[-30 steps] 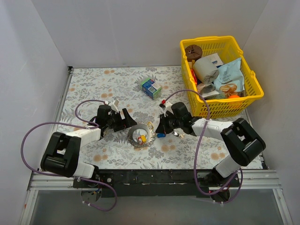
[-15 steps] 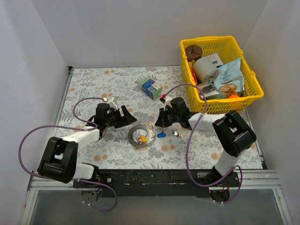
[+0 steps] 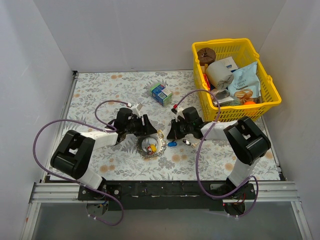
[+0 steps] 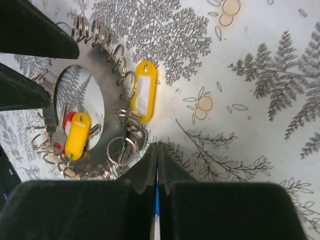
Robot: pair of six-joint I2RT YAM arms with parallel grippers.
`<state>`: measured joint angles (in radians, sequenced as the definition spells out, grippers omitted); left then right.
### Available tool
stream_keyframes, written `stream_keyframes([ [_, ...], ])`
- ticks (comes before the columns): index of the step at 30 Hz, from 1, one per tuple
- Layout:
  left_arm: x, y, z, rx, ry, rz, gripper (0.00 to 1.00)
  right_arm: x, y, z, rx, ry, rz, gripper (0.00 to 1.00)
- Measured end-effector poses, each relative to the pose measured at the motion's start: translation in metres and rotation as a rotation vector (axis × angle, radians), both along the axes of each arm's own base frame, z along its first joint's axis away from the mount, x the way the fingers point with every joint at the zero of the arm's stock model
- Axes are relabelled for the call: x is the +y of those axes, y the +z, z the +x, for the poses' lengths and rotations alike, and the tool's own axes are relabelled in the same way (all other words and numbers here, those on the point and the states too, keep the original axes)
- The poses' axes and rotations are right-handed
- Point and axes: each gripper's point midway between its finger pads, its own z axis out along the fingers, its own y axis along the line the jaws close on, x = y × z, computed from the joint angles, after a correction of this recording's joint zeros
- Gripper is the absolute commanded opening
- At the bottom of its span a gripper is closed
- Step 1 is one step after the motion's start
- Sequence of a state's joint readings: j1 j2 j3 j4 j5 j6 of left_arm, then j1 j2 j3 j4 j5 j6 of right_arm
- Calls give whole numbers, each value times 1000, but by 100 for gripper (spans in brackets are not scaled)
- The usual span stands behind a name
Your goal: Put the keys on the keyring
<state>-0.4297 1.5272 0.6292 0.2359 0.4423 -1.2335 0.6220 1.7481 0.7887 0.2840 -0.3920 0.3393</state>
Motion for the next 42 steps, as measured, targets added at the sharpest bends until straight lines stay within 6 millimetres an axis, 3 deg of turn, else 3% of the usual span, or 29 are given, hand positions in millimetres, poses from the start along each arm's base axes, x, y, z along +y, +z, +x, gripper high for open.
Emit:
stream_keyframes([
  [6, -18, -3, -6, -28, -67, -16, 47, -3, -3, -12, 22, 19, 5, 1],
  [10, -26, -4, -7, -59, -99, -18, 34, 0, -3, -20, 28, 39, 7, 1],
  [21, -33, -18, -8, -87, -148, 5, 30, 11, -1, -44, 52, 100, 22, 1],
  [34, -41, -27, -12, -104, -182, 18, 13, 10, 1, -46, 56, 99, 25, 1],
  [42, -41, -30, -10, -122, -174, 10, 12, 10, 2, -46, 54, 99, 26, 1],
])
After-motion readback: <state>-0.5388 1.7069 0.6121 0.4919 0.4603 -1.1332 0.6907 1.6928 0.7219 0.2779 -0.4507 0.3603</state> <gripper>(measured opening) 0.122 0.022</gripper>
